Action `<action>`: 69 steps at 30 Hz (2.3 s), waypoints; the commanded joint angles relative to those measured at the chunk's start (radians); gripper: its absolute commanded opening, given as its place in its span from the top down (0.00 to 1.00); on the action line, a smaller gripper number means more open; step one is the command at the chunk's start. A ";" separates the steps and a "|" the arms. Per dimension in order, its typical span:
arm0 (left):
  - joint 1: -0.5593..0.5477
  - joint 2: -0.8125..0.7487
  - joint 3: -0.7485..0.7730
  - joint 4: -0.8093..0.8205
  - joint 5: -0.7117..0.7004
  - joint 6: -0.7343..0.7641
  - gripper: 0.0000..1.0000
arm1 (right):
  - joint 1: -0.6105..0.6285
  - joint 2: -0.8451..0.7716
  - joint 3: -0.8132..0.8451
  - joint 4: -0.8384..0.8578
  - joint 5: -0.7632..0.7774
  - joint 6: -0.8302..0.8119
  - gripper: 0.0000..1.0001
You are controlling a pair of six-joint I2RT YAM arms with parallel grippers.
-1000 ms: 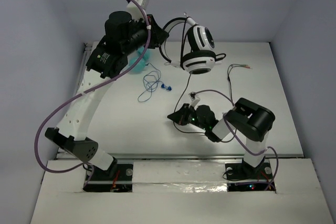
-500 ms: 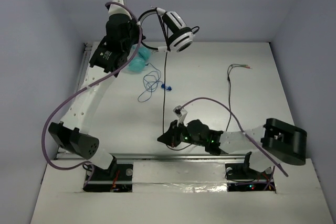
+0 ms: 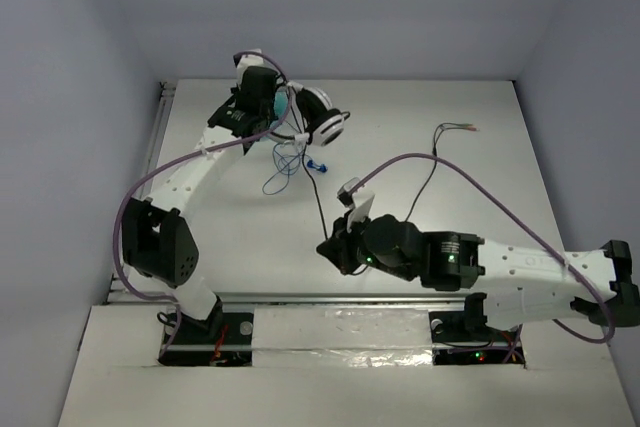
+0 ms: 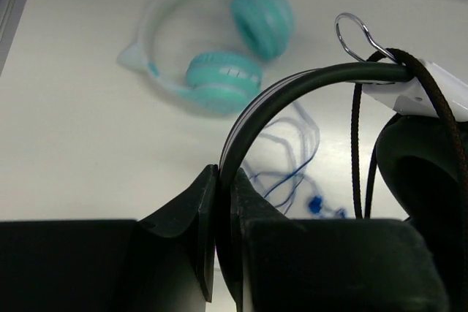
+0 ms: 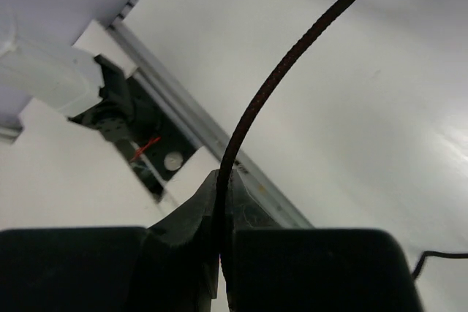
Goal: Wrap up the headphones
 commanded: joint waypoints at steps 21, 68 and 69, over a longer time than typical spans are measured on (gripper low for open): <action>-0.274 -0.321 -0.406 0.013 0.229 0.211 1.00 | -0.435 0.063 0.305 -0.075 0.247 -0.464 1.00; 0.082 -0.380 -0.125 0.280 1.209 -0.156 1.00 | -0.674 0.311 -0.446 1.305 -0.614 0.079 0.73; 0.082 -0.372 -0.092 0.251 1.201 -0.142 1.00 | -0.674 0.355 -0.440 1.322 -0.628 0.085 0.72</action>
